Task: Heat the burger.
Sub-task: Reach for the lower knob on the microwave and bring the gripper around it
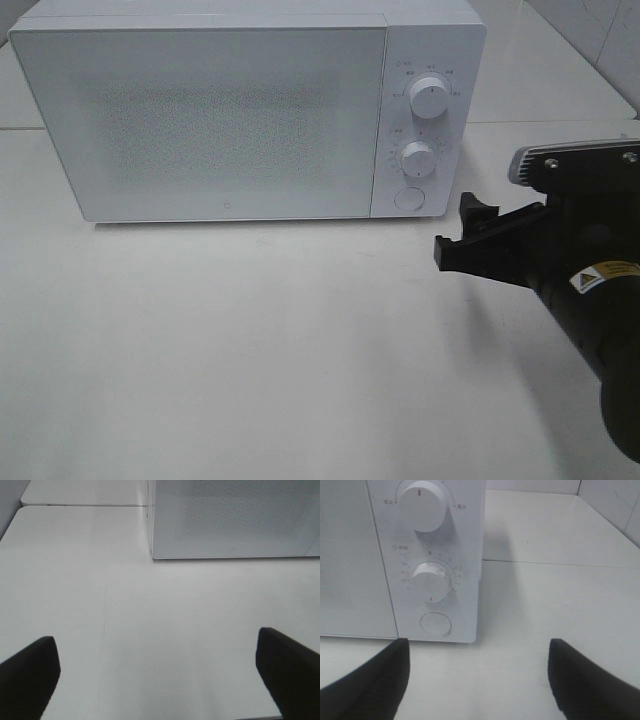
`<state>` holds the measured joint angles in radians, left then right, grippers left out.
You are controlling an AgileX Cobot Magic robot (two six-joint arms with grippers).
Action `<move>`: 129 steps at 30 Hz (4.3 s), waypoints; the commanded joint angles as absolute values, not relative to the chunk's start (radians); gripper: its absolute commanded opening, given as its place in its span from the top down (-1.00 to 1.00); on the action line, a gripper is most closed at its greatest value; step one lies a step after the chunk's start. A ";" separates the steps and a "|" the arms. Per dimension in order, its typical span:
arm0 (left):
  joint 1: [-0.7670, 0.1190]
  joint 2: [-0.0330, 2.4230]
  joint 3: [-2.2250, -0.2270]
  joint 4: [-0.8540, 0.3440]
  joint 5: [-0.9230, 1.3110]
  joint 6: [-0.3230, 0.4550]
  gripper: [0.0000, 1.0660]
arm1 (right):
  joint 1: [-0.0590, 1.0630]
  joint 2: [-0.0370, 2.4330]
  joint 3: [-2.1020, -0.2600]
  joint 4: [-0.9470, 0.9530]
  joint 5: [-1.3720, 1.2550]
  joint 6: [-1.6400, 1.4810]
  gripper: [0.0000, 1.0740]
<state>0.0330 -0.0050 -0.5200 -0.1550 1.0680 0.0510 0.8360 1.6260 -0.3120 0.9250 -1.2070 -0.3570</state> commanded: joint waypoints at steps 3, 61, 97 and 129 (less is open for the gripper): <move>0.037 -0.023 -0.515 -0.154 1.064 0.051 -0.88 | 0.874 1.693 -0.392 0.959 -1.299 -0.374 -0.45; 0.037 -0.023 -0.515 -0.153 1.064 0.051 -0.88 | 0.606 2.078 -0.801 0.667 -1.230 -0.260 -0.42; 0.037 -0.023 -0.515 -0.153 1.064 0.051 -0.88 | 0.596 2.082 -0.808 0.557 -1.238 -0.141 1.00; 0.037 -0.022 -0.515 -0.152 1.064 0.051 -0.88 | 0.596 2.081 -0.808 0.323 -1.398 1.443 1.00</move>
